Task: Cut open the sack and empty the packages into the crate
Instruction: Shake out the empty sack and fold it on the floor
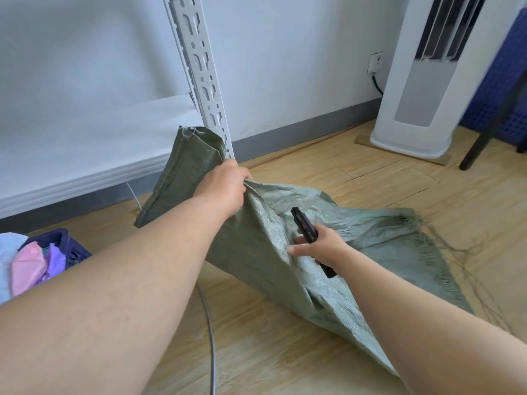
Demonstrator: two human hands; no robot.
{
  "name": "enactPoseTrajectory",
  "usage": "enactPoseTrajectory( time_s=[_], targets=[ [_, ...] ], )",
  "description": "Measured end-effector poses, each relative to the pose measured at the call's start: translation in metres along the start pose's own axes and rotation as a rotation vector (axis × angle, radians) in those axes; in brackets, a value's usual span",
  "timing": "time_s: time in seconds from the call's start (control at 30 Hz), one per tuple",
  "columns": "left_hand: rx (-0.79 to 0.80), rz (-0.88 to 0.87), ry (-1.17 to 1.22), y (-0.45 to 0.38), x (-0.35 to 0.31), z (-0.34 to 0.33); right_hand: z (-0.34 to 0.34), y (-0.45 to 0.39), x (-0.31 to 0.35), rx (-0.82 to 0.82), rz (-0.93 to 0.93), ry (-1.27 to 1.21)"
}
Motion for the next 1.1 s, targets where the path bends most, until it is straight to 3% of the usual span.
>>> enactPoseTrajectory(
  time_s=[0.1, 0.33, 0.47, 0.53, 0.67, 0.77, 0.83, 0.93, 1.0, 1.1],
  targets=[
    [-0.025, 0.057, 0.023, 0.0, 0.007, -0.001, 0.004, 0.002, -0.008, -0.08, 0.091, -0.163],
    [-0.094, 0.167, 0.091, -0.001, 0.017, 0.001, -0.009, 0.007, -0.029, -0.057, 0.11, 0.027],
    [-0.098, 0.172, 0.102, 0.002, 0.021, -0.004, 0.001, 0.006, -0.044, -0.157, 0.036, 0.22],
    [-0.083, 0.16, 0.091, 0.004, 0.023, -0.008, 0.004, 0.005, -0.043, -0.185, 0.043, 0.204],
    [-0.072, 0.169, 0.061, 0.005, 0.031, -0.013, 0.023, 0.009, -0.028, -0.421, 0.121, 0.031],
    [-0.088, 0.227, 0.056, 0.004, 0.037, -0.013, 0.011, 0.013, -0.029, -0.194, 0.124, -0.023],
    [-0.094, 0.279, 0.058, 0.003, 0.042, -0.014, 0.0, 0.019, -0.04, -0.068, 0.095, 0.149],
    [-0.1, 0.314, 0.062, 0.003, 0.043, -0.016, -0.001, 0.023, -0.062, -0.106, 0.04, 0.51],
    [-0.098, 0.293, 0.07, 0.003, 0.041, -0.019, 0.008, 0.024, -0.069, -0.183, -0.022, 0.515],
    [-0.102, 0.218, 0.078, 0.007, 0.037, -0.023, 0.014, 0.022, -0.071, -0.172, -0.094, 0.413]
  ],
)
Point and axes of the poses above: each hand's wrist, its own y-axis away from the middle knuckle, its own z-axis out of the back of the hand, x = y × z, the point moved 5 cm from there along -y, towards the middle knuckle, and after that the axes turned 14 degrees about -y, right-handed, at the moved point
